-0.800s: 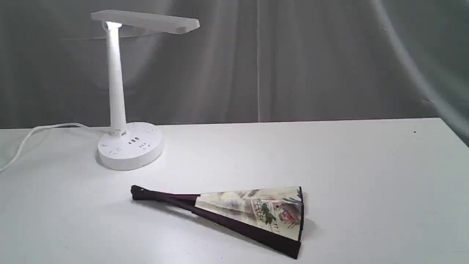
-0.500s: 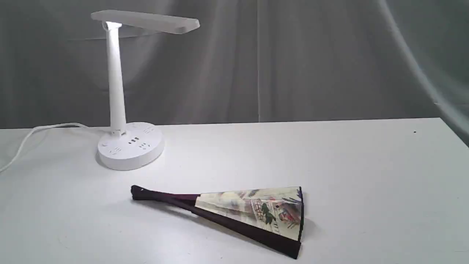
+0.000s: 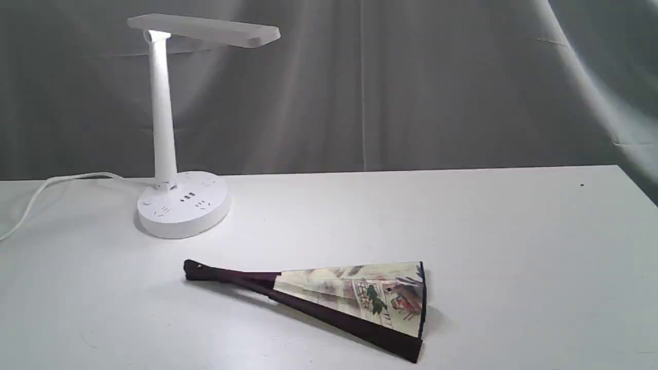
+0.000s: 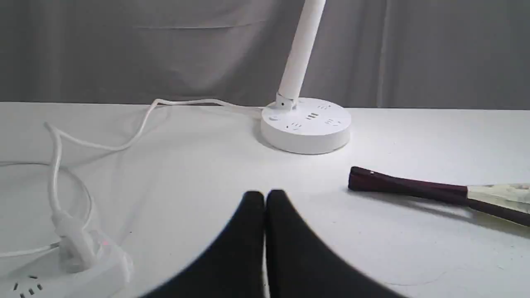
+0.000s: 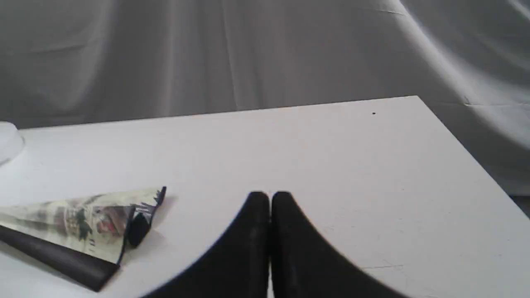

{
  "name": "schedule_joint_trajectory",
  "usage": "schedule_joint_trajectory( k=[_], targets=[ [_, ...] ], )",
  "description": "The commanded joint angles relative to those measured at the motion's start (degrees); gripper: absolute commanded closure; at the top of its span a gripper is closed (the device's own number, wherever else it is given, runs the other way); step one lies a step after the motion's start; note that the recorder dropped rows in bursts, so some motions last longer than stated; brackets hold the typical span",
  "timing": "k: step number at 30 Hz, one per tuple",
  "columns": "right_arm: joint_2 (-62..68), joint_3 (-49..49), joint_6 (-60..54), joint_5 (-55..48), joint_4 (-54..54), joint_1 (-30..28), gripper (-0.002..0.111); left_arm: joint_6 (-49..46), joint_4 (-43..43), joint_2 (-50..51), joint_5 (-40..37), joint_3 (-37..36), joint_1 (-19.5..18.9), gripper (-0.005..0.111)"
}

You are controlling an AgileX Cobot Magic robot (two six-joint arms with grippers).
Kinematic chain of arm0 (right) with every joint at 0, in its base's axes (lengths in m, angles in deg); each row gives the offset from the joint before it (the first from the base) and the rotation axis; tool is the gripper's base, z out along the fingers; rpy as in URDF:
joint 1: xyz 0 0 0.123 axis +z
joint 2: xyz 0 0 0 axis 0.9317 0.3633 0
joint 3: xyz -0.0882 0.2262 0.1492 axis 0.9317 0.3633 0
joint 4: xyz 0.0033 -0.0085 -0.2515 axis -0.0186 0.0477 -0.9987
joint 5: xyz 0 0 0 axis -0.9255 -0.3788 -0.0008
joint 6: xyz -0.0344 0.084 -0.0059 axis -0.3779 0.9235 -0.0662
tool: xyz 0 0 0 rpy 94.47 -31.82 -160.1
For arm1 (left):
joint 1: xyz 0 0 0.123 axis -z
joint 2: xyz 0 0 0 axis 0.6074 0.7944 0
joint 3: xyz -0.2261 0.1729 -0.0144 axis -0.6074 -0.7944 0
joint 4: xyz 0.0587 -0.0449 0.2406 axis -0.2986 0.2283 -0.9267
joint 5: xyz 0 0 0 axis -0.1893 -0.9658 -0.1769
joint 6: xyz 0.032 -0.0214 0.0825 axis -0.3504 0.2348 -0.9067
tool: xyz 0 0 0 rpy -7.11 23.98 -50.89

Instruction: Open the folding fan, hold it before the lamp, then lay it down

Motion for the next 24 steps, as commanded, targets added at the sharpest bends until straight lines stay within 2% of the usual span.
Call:
schedule_joint_trajectory(
  k=[1, 8, 13, 16, 24],
  targets=[
    [-0.13, 0.19, 0.00, 2.42, 3.55, 0.00, 0.108, 0.73, 0.29, -0.18, 2.53, -0.27, -0.15, 0.107],
    [-0.13, 0.19, 0.45, 11.05, 5.09, 0.00, 0.108, 0.82, 4.76, -0.18, 9.31, -0.27, -0.15, 0.107],
    [-0.13, 0.19, 0.31, 12.82, 4.97, 0.00, 0.108, 0.82, 11.53, -0.18, 9.72, -0.27, -0.15, 0.107],
    [-0.13, 0.19, 0.48, 12.82, 6.13, 0.00, 0.108, 0.97, 12.44, -0.18, 8.73, -0.27, -0.15, 0.107],
    [-0.13, -9.57, 0.00, 1.08, 5.84, 0.00, 0.108, 1.68, 12.44, -0.18, 0.88, 7.73, -0.15, 0.107]
  ],
)
